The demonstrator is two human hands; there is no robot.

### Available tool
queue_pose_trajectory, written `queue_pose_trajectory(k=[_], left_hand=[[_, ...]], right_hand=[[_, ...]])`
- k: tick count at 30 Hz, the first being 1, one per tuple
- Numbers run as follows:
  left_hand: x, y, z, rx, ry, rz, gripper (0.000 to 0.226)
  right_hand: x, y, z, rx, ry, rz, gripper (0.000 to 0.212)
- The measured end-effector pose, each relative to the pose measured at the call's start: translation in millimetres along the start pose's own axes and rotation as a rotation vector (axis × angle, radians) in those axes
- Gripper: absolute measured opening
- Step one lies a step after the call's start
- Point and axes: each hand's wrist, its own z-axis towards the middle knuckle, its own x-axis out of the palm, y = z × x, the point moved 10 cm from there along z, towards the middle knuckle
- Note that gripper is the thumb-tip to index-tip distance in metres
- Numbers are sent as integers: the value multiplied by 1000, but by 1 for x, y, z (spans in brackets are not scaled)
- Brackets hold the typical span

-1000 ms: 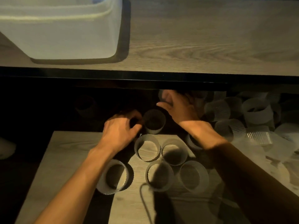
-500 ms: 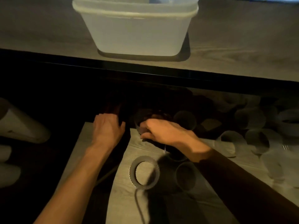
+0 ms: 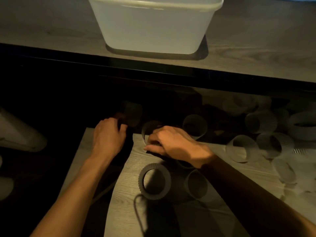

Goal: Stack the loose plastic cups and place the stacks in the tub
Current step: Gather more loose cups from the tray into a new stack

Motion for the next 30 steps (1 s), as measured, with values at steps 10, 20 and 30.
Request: queue_pose_trajectory(k=[10, 20, 30], left_hand=[[34, 18, -19, -214, 152, -563, 22], [43, 25, -43, -331, 159, -969, 30], [19, 42, -56, -205, -2, -530, 37]], right_hand=[[-31, -27, -15, 315, -172, 314, 45], [-9, -27, 35, 440, -107, 452, 31], [1, -5, 35, 401, 32, 279, 28]])
